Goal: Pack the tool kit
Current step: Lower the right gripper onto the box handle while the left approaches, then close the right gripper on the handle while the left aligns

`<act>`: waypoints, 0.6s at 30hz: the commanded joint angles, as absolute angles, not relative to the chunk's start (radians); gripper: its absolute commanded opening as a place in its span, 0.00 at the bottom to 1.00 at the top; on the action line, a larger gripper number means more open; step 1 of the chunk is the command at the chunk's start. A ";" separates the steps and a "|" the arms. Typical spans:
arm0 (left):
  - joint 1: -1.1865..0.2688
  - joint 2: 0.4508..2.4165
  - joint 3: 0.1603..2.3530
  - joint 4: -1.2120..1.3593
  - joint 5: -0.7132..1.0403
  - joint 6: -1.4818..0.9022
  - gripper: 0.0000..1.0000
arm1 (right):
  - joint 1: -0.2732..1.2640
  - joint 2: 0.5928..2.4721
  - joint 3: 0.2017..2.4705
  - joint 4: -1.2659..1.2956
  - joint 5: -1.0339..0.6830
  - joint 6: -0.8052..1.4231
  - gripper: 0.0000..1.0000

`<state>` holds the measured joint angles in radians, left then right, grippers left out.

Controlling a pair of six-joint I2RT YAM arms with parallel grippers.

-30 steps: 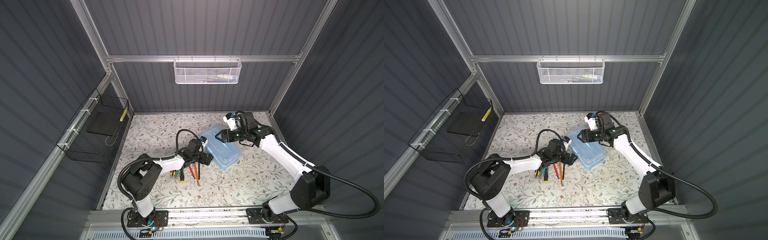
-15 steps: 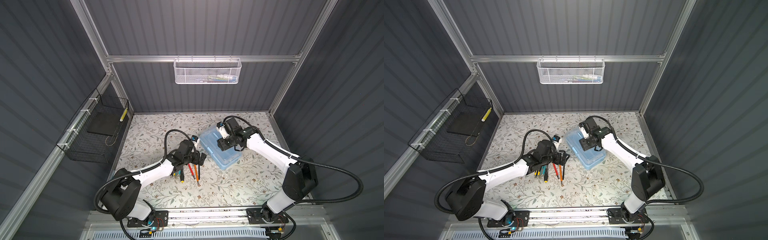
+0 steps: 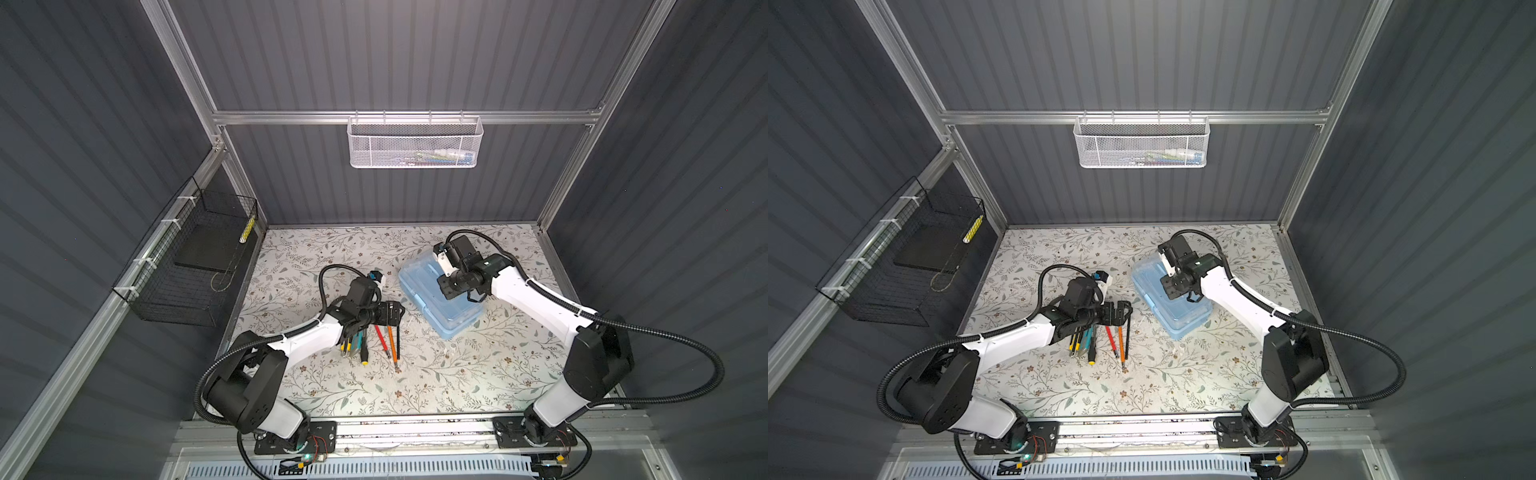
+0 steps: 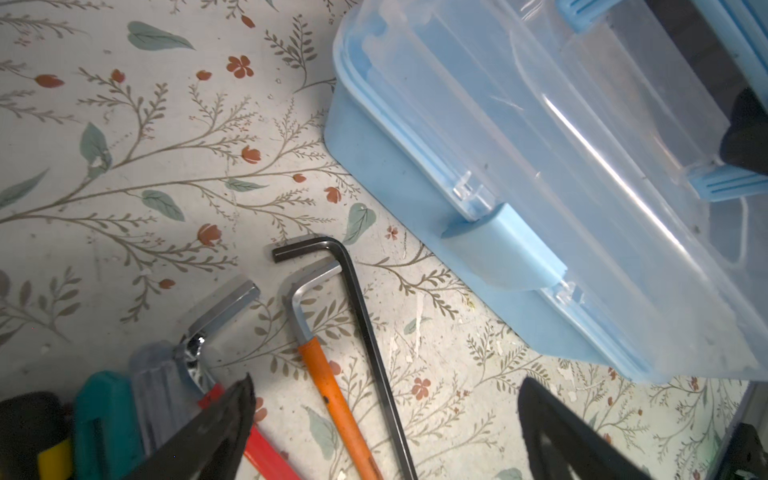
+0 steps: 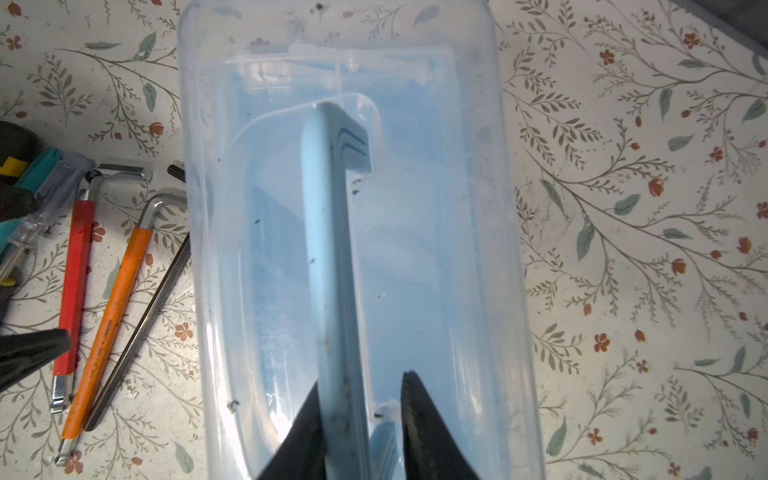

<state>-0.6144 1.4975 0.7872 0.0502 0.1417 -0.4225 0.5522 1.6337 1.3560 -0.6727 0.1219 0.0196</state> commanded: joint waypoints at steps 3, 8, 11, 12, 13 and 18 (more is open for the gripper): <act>-0.623 1.524 0.842 0.081 0.217 -0.455 1.00 | 0.534 1.626 1.338 -0.672 0.149 0.057 0.23; -0.631 1.555 0.851 0.122 0.243 -0.477 1.00 | 0.511 1.602 1.310 -0.673 0.130 0.091 0.09; -0.636 1.572 0.863 0.160 0.280 -0.470 1.00 | 0.482 1.582 1.282 -0.670 0.085 0.120 0.05; -0.639 1.579 0.870 0.165 0.284 -0.469 1.00 | 0.469 1.572 1.268 -0.665 0.061 0.130 0.04; -0.640 1.588 0.878 0.169 0.285 -0.471 1.00 | 0.456 1.560 1.251 -0.655 0.040 0.135 0.02; -0.643 1.644 0.916 0.228 0.314 -0.499 1.00 | 0.363 1.506 1.167 -0.590 -0.119 0.181 0.00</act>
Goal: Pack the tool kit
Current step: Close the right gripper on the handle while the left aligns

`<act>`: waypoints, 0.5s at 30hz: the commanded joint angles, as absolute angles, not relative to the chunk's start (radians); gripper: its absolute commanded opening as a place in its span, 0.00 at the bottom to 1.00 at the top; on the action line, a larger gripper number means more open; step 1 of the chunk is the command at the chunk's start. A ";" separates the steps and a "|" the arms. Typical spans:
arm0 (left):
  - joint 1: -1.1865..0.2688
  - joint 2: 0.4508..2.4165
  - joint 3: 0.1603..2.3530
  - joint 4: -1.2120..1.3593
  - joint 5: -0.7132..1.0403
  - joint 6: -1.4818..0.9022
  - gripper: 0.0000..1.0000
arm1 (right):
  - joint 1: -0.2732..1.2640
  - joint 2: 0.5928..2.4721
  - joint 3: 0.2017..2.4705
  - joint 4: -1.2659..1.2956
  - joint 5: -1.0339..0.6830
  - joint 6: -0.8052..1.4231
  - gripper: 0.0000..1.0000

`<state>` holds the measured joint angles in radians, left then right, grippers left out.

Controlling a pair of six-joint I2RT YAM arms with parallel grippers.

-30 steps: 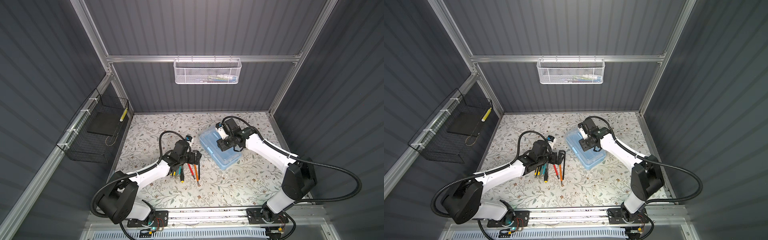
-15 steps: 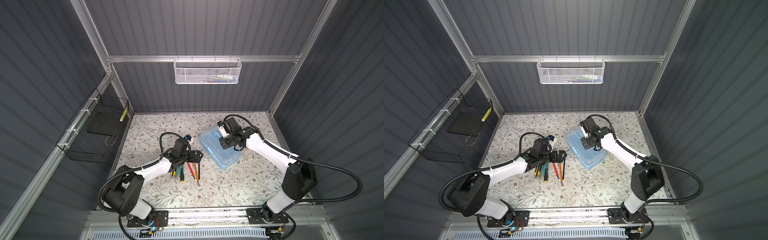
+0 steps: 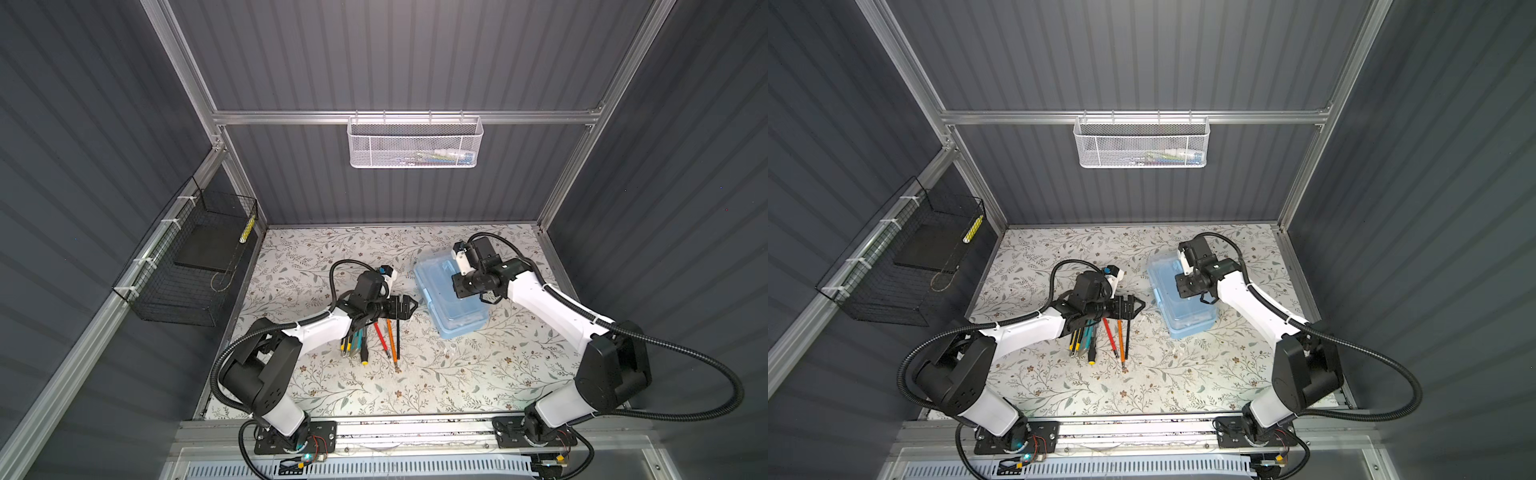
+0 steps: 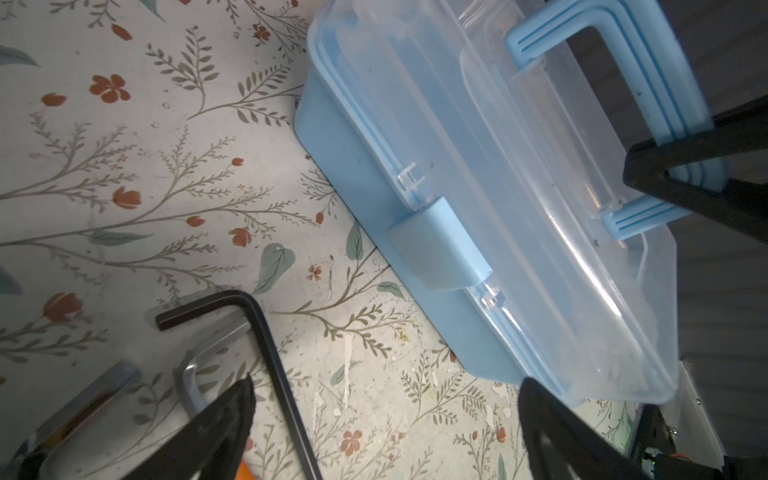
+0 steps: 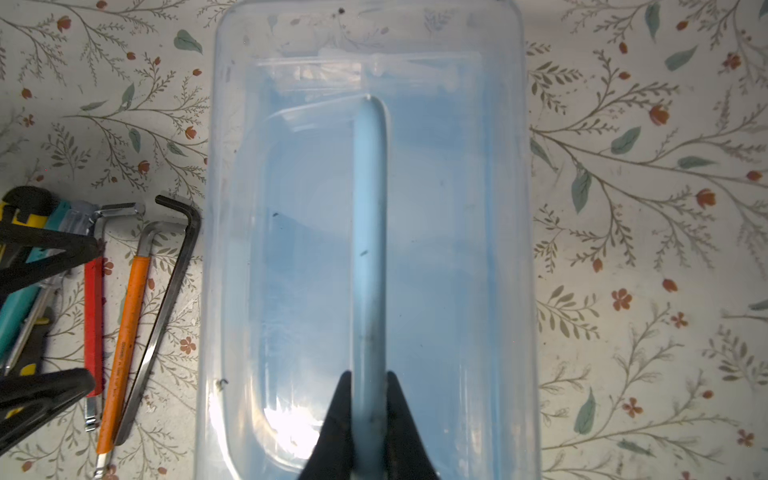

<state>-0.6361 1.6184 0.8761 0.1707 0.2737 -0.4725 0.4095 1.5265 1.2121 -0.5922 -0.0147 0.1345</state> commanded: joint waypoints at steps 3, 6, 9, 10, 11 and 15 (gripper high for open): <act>-0.648 1.679 0.924 0.320 0.357 -0.528 1.00 | 0.299 1.474 1.111 -0.537 -0.226 0.206 0.00; -0.656 1.731 0.944 0.389 0.389 -0.559 1.00 | 0.241 1.461 1.076 -0.507 -0.318 0.218 0.00; -0.672 1.781 0.974 0.426 0.417 -0.580 1.00 | 0.171 1.447 1.030 -0.442 -0.483 0.246 0.00; -0.679 1.792 0.981 0.436 0.420 -0.585 1.00 | 0.148 1.441 1.012 -0.414 -0.534 0.263 0.00; -0.685 1.801 0.986 0.445 0.421 -0.589 1.00 | 0.131 1.436 0.999 -0.396 -0.575 0.273 0.00; -0.698 1.829 1.001 0.479 0.420 -0.599 1.00 | 0.062 1.416 0.946 -0.288 -0.731 0.331 0.00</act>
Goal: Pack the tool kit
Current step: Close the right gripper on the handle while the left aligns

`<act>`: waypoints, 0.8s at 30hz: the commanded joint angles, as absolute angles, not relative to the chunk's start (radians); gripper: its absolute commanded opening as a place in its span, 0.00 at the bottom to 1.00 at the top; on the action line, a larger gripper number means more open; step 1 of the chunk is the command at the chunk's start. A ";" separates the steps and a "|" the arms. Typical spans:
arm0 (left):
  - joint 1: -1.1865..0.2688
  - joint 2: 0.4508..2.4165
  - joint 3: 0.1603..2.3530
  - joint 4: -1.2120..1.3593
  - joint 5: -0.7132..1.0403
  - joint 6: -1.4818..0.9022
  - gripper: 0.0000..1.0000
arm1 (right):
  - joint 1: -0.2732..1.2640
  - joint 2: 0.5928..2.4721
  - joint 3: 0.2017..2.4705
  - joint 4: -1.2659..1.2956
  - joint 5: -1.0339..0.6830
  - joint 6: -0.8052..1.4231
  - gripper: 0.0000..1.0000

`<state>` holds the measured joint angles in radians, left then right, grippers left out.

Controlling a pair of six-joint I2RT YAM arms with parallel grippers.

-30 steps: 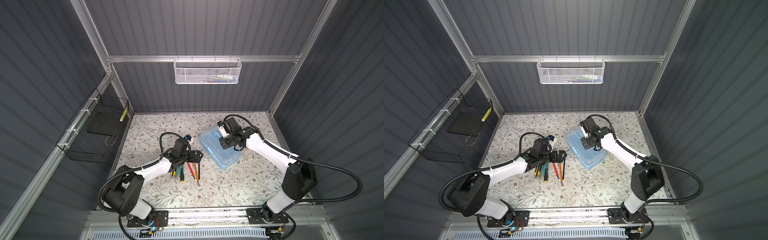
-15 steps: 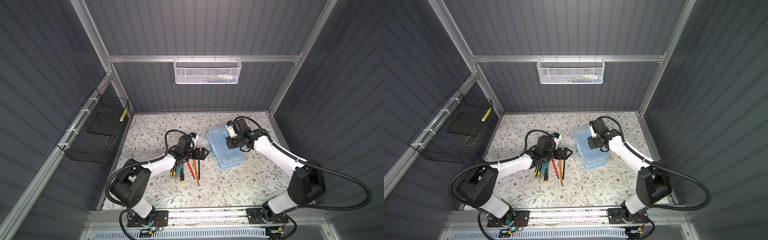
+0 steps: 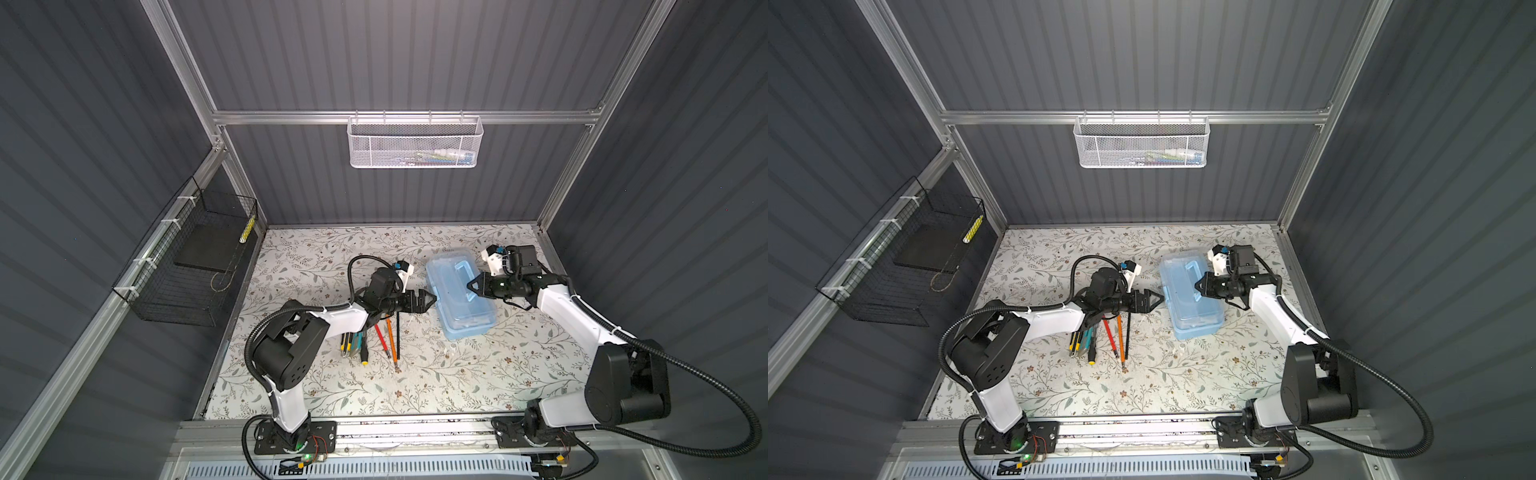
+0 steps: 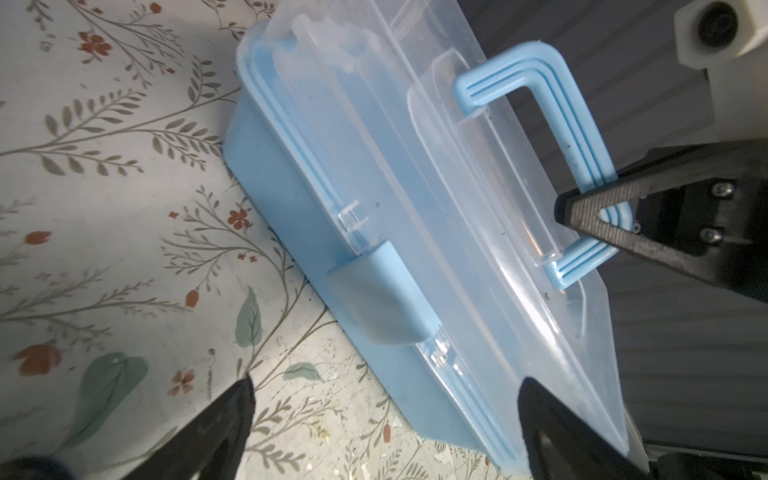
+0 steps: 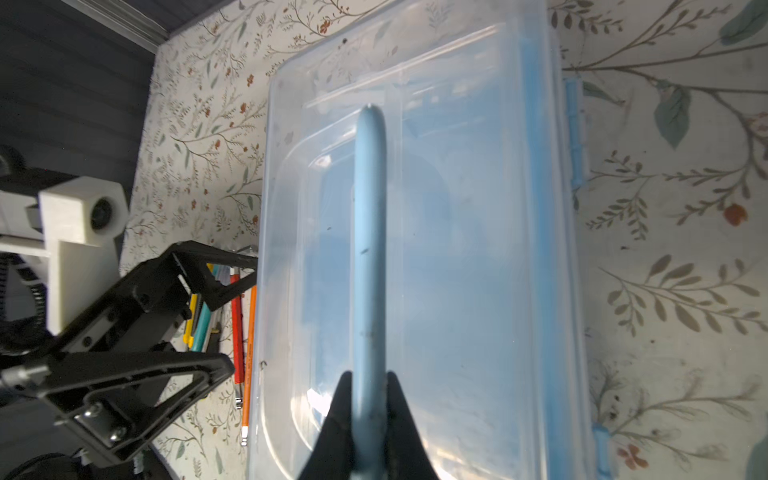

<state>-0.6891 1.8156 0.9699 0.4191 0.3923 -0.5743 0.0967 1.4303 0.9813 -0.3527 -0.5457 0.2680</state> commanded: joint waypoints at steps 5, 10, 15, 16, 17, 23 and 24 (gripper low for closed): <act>-0.699 1.858 1.005 0.544 0.439 -0.631 1.00 | -0.014 1.405 0.870 -0.113 -0.911 0.457 0.00; -0.699 1.835 1.002 0.565 0.429 -0.632 1.00 | -0.041 1.415 0.842 -0.069 -0.928 0.478 0.00; -0.699 1.854 1.011 0.587 0.439 -0.650 1.00 | -0.049 1.446 0.822 -0.054 -0.926 0.472 0.00; -0.699 1.858 1.010 0.599 0.443 -0.658 1.00 | -0.049 1.448 0.821 -0.054 -0.921 0.470 0.00; -0.699 1.864 1.007 0.619 0.444 -0.668 1.00 | -0.049 1.450 0.818 -0.054 -0.918 0.467 0.00; -0.713 1.905 1.003 0.695 0.456 -0.709 1.00 | -0.049 1.450 0.815 -0.056 -0.910 0.457 0.00; -0.716 1.908 1.003 0.700 0.459 -0.712 1.00 | -0.049 1.450 0.813 -0.056 -0.908 0.456 0.00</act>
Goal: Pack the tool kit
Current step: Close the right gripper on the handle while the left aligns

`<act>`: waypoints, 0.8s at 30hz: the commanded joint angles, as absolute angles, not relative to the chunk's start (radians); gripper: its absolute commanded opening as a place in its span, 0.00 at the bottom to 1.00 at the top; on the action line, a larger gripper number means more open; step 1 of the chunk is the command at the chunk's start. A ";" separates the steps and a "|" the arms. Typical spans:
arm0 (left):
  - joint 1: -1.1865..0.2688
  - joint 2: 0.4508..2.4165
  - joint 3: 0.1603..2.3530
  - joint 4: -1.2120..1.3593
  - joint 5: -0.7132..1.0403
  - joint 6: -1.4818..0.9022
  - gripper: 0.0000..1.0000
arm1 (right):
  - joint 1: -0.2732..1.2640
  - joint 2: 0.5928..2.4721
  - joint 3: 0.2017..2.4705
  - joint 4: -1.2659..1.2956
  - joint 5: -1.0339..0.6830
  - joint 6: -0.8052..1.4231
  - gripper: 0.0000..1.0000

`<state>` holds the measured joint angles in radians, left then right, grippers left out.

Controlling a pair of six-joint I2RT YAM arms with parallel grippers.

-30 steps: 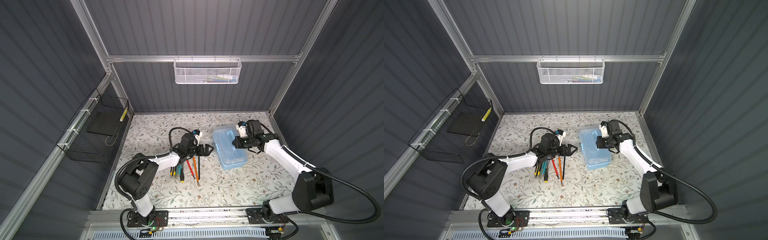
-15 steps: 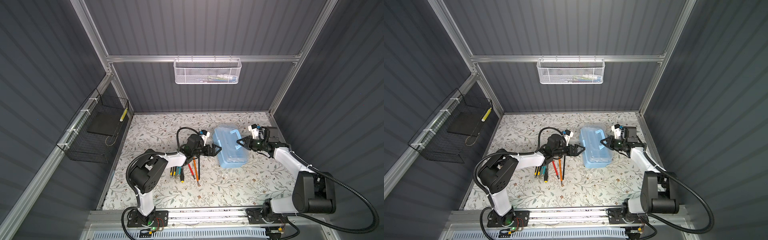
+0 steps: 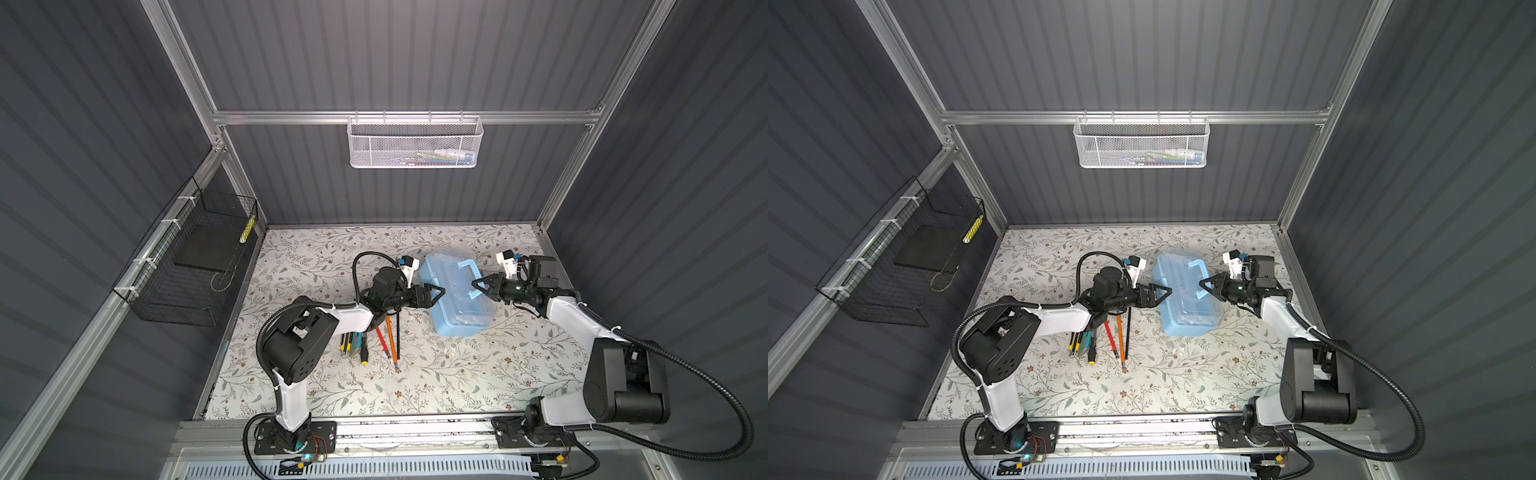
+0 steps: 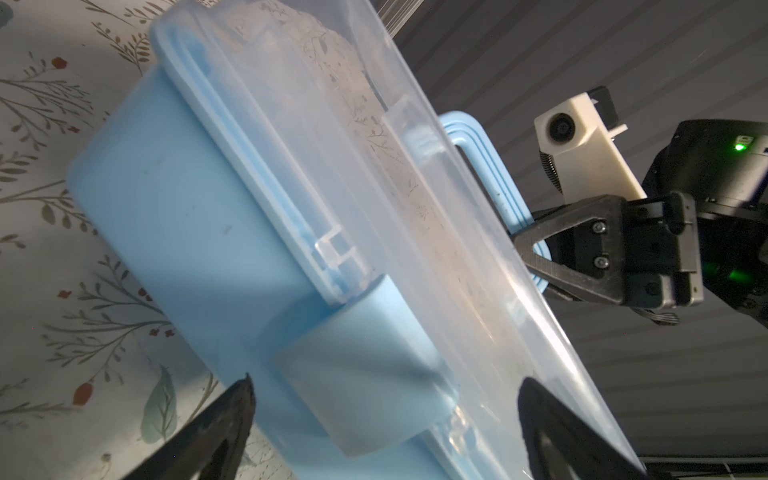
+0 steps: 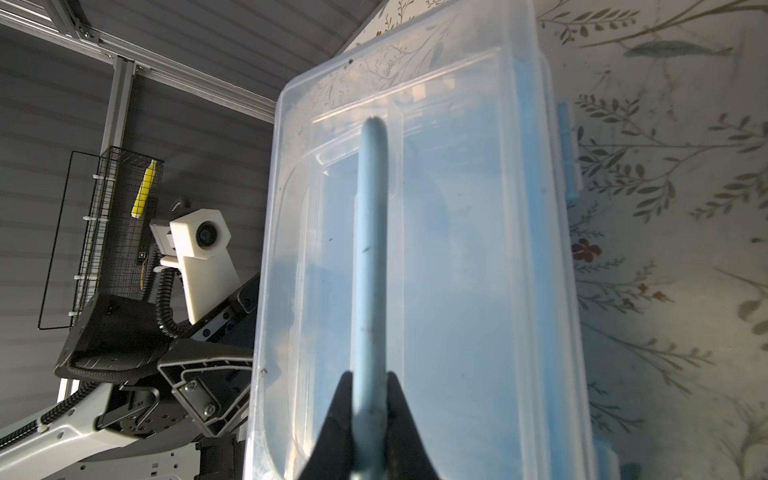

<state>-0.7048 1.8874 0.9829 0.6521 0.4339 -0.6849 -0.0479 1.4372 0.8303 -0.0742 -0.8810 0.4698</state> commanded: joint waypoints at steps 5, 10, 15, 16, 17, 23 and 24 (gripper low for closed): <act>-0.724 1.916 0.994 0.740 0.467 -0.745 1.00 | -0.049 1.443 0.797 -0.032 -0.900 0.464 0.00; -0.729 1.923 0.991 0.779 0.473 -0.766 1.00 | -0.048 1.434 0.778 -0.008 -0.883 0.469 0.00; -0.736 1.956 0.990 0.922 0.513 -0.854 0.99 | -0.037 1.426 0.778 -0.047 -0.835 0.438 0.00; -0.737 1.963 0.985 0.961 0.518 -0.877 1.00 | -0.032 1.422 0.779 -0.057 -0.823 0.428 0.00; -0.737 1.971 0.980 1.003 0.520 -0.906 0.99 | -0.024 1.418 0.782 -0.071 -0.805 0.416 0.00; -0.737 1.997 0.983 1.154 0.542 -1.005 0.98 | 0.018 1.408 0.800 -0.146 -0.698 0.342 0.00; -0.737 1.991 0.982 1.155 0.542 -1.004 0.98 | 0.018 1.410 0.796 -0.144 -0.699 0.344 0.00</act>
